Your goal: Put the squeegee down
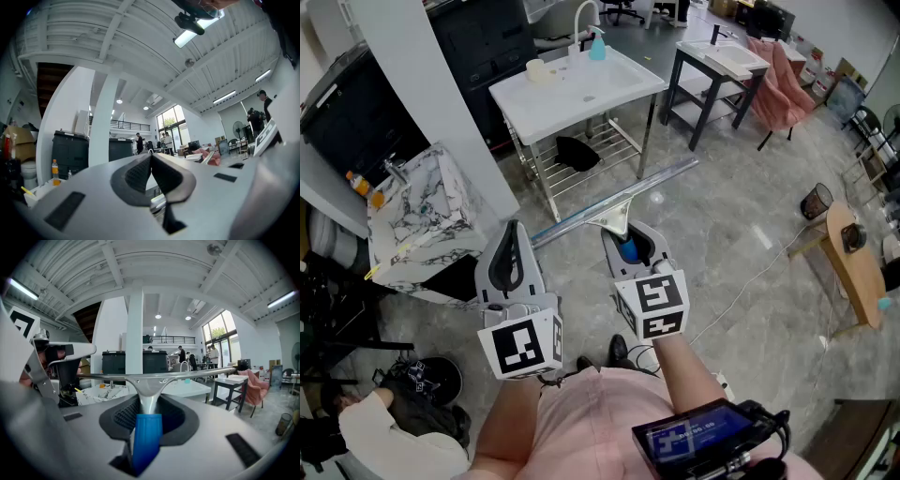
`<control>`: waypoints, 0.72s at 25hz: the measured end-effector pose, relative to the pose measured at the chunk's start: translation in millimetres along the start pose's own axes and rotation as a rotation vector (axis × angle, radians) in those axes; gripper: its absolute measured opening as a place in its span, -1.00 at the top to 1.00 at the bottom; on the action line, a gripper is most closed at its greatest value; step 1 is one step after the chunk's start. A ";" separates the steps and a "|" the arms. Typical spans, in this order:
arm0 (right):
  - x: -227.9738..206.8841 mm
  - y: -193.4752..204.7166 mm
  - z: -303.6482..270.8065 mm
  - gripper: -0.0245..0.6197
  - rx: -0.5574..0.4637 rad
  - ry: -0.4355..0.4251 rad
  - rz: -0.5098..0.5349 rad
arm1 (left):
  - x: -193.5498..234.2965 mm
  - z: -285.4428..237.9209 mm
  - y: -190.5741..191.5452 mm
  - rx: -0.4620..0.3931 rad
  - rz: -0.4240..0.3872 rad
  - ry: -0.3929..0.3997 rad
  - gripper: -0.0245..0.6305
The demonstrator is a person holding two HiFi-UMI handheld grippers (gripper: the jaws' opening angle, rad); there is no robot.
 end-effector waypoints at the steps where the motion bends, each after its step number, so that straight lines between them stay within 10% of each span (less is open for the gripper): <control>1: 0.8 -0.2 -0.3 0.60 -0.001 0.001 0.003 | 1.0 0.6 0.2 -0.002 0.000 0.000 0.90; 18: 19.9 9.7 -9.2 0.60 0.039 0.086 -0.029 | 38.0 16.3 16.1 0.007 0.011 0.038 0.90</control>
Point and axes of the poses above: the fingertips, and each gripper's own axes: z backward along the fingers, x to its left, y out of its underside, the point moved 4 cm from there along z, backward along the fingers, and after that the axes turned 10 degrees about y, right-handed, at the moved point
